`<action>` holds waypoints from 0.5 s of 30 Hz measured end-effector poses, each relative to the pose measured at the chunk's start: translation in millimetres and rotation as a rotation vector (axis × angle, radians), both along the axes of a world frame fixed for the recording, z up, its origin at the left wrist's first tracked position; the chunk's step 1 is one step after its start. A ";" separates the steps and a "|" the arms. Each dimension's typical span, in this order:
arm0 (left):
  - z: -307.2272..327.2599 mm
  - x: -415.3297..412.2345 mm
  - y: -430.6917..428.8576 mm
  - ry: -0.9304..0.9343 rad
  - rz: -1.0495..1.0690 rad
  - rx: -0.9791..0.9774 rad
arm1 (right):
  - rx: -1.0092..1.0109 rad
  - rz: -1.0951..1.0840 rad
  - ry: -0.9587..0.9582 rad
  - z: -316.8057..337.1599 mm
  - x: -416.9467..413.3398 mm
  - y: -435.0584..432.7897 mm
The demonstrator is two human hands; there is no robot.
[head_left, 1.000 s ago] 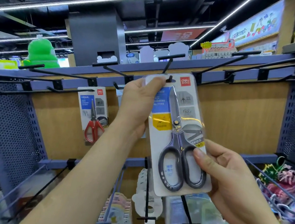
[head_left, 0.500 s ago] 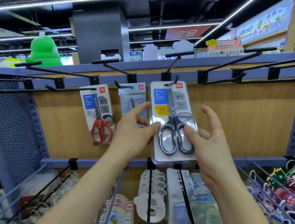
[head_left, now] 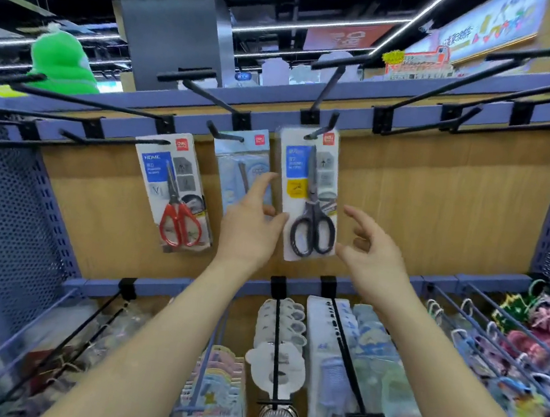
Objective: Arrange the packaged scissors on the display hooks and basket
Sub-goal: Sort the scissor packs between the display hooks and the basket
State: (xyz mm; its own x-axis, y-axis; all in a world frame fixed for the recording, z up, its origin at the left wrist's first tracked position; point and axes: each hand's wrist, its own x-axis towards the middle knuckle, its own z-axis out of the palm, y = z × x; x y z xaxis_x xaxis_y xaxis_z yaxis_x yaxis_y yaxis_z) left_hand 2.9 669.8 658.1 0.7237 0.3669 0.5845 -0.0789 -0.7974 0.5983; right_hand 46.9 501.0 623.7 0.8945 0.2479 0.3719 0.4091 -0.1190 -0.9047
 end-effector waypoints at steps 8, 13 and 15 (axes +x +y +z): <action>-33.8 -58.2 -29.8 -0.123 -0.294 -0.164 | -0.049 -0.077 -0.027 -13.0 -46.5 -62.7; -85.3 -99.2 -63.5 -0.073 -0.598 -0.036 | -0.176 -0.106 -0.005 -32.4 -99.6 -106.6; -106.5 -111.8 -73.5 -0.055 -0.704 0.013 | -0.244 -0.148 0.032 -43.8 -126.4 -125.2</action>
State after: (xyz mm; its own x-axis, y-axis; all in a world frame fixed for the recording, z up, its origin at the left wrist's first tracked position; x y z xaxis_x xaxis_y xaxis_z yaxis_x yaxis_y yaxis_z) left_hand -108.9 596.2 551.6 0.7555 -0.1848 0.6285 -0.6087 -0.5527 0.5692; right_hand -79.5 375.8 579.9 0.9380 0.1927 0.2882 0.3428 -0.3907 -0.8543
